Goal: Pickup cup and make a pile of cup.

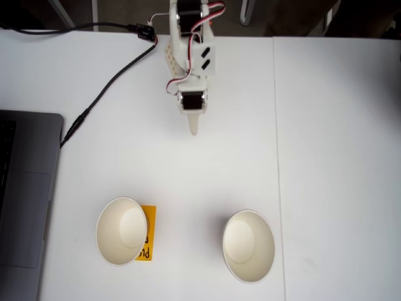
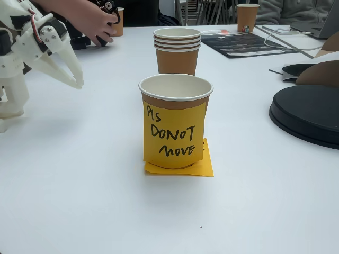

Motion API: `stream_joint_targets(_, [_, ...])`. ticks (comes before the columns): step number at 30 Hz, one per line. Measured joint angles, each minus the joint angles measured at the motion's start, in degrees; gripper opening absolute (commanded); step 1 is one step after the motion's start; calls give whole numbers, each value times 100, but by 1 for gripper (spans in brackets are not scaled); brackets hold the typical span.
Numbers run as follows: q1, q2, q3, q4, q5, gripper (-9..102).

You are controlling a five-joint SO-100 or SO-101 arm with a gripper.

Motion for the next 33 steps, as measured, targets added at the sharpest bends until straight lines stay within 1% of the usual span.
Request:
stream_joint_targets(6, [0, -510, -123, 0, 0, -7])
stream_joint_targets(9, [0, -1081, -527, -114, 0, -7])
stream_joint_targets(15, [-18, -2725, -1916, -422, 0, -7])
stream_joint_targets(22, [-18, -4271, -3472, -439, 0, -7])
stream_joint_targets(30, [-26, -5344, -5133, -439, 0, -7])
stream_joint_targets(33, [114, -5616, -5616, -439, 0, -7])
